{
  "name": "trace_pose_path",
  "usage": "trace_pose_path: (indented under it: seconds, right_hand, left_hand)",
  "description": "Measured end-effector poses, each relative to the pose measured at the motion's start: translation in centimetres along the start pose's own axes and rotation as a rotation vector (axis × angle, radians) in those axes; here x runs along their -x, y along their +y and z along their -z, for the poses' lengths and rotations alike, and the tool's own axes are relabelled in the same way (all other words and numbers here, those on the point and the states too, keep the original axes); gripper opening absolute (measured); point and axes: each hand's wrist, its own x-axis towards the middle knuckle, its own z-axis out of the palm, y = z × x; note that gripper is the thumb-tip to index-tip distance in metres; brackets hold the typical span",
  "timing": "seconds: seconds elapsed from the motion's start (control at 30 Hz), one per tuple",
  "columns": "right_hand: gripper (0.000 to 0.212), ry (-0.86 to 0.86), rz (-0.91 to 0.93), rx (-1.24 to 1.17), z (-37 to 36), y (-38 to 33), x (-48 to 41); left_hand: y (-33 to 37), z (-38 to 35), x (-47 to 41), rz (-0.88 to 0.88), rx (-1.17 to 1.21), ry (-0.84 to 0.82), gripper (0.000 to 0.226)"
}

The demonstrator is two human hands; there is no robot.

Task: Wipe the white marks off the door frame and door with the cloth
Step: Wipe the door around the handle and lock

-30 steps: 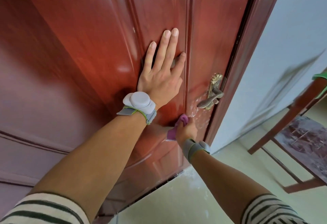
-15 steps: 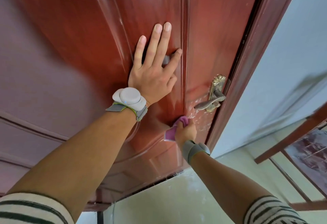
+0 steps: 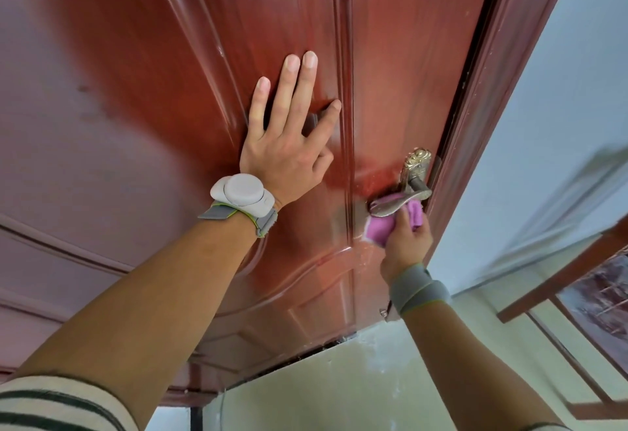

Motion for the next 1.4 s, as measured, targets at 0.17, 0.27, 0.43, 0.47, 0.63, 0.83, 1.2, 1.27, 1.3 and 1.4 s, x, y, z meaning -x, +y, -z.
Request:
trace_pose_path:
  seconds: [0.17,0.27,0.43,0.47,0.63,0.83,1.2,1.27,1.3,1.4]
  right_hand:
    - [0.017,-0.053,-0.014,-0.063,-0.8,-0.4,-1.6]
    - [0.013,-0.016,0.008,-0.069,-1.5,-0.3,-1.8]
    - [0.015,-0.516,0.047,0.457,1.0,-0.7,-2.8]
    - [0.01,-0.617,0.042,0.583,1.3,-0.6,-2.8]
    - [0.015,-0.184,-0.019,0.155,0.5,-1.4,-2.8]
    - [0.007,-0.306,-0.03,0.277,-0.4,-0.3,-1.4]
    - [0.009,0.105,0.182,0.302,3.5,-4.8,-1.5]
    - [0.007,0.042,0.313,0.421,3.1,-6.8,-1.5]
    - [0.011,-0.012,0.387,0.544,2.5,-7.6,-1.7]
    - [0.02,-0.154,0.65,0.944,0.2,-9.0,-2.0]
  left_hand:
    - [-0.1,0.0,0.1,-0.002,-0.016,0.003,0.039]
    - [-0.1,-0.1,0.0,-0.006,-0.02,-0.004,0.039]
    - [-0.1,0.0,0.0,-0.016,-0.031,-0.009,0.04]
    - [-0.2,-0.1,0.0,-0.017,-0.038,-0.01,0.041]
    - [-0.1,-0.1,0.0,-0.011,-0.035,-0.009,0.042]
    - [0.0,0.0,0.0,-0.014,-0.04,-0.02,0.042]
    - [-0.1,-0.1,0.1,-0.014,-0.048,-0.01,0.044]
    - [-0.2,0.0,0.1,-0.015,-0.047,-0.007,0.044]
    - [-0.2,-0.1,0.1,-0.018,-0.044,-0.004,0.043]
    - [-0.2,-0.2,0.2,-0.023,-0.037,-0.005,0.043]
